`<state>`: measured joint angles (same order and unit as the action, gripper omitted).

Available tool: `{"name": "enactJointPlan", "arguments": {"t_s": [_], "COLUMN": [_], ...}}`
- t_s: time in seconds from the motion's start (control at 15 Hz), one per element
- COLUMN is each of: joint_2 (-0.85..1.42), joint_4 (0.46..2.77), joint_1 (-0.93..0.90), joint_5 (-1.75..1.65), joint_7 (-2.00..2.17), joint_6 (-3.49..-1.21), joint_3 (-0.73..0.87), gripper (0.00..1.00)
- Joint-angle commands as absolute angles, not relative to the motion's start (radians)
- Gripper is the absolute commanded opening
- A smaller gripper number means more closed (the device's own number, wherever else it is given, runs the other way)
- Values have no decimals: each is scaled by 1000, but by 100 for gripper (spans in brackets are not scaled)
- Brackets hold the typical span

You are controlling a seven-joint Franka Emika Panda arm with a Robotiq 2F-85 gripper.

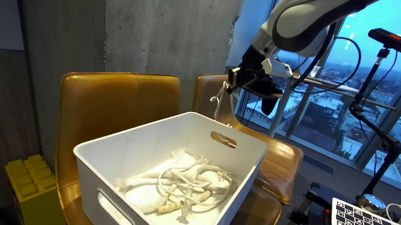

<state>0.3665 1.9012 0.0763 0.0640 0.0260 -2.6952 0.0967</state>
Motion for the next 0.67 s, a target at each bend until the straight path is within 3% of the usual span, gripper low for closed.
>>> {"name": "enactJointPlan", "arguments": {"t_s": [0.0, 0.6], "joint_2": [179, -108], "joint_4": [1973, 1932], "joint_1": [45, -106], "joint_5": [56, -43], "joint_7": [8, 143], "joint_6": [-2628, -2409], "joint_3": [49, -102], "gripper": [2, 2]}}
